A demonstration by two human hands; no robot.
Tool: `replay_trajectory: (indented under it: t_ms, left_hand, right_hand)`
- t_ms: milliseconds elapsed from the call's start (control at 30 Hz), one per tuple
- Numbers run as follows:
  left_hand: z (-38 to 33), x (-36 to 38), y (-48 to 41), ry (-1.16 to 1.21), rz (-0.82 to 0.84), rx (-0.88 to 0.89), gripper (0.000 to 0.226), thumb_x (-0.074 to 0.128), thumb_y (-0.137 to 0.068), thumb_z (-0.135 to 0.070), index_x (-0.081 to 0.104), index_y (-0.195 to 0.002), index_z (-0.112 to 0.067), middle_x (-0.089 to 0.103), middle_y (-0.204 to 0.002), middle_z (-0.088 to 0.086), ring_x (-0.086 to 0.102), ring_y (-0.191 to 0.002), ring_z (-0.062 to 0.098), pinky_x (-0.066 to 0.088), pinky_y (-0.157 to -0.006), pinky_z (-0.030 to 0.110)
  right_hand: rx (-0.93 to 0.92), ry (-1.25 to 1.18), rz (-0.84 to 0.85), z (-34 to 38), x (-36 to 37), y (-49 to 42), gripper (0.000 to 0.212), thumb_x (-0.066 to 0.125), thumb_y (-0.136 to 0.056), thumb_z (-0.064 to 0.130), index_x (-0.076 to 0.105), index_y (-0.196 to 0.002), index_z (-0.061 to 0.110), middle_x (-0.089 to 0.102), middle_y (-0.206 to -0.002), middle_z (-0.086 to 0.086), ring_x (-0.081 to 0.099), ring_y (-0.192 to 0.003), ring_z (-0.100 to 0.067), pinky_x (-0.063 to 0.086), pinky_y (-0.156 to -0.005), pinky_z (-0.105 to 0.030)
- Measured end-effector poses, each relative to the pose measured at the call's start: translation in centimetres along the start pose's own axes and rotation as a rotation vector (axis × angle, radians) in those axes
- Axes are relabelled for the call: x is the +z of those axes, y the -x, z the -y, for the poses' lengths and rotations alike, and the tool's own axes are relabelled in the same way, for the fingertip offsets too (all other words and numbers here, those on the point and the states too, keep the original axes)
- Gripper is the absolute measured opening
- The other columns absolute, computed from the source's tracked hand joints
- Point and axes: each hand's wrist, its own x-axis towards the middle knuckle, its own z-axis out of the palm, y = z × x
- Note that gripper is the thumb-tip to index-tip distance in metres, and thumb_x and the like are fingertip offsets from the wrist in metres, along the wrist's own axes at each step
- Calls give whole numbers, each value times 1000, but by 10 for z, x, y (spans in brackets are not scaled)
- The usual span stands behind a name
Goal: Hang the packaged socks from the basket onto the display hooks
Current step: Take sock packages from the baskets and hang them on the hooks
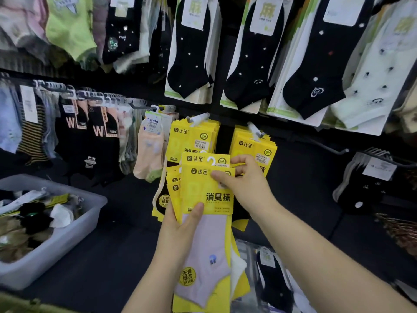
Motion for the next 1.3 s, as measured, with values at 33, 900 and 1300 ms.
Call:
replay_trajectory:
  t_ms: [33, 900, 1300]
  left_hand:
    - [0, 1, 0, 15, 0, -12, 63, 60, -65, -64, 52, -124, -44, 67, -112, -24, 64, -106, 4, 51, -93, 36]
    - [4, -21, -15, -211, -71, 58, 41, 50, -91, -44, 47, -131, -37, 62, -114, -18, 57, -105, 2, 44, -76, 22]
    - [7, 7, -3, 86, 86, -63, 30, 56, -71, -62, 58, -101, -55, 70, -107, -19, 68, -98, 6, 52, -85, 37]
  right_hand:
    - [6, -34, 2, 0, -4, -1, 34, 81, -72, 27, 53, -91, 29, 66, -85, 0, 66, -67, -14, 55, -70, -36]
    - [30, 45, -584, -4, -56, -66, 28, 72, -81, 26, 57, -104, 18, 51, -108, 2, 56, -94, -16, 48, -80, -30]
    - [18, -56, 54, 4, -18, 2, 19, 76, -79, 20, 62, -91, 26, 71, -96, -3, 71, -80, -18, 60, -68, -35]
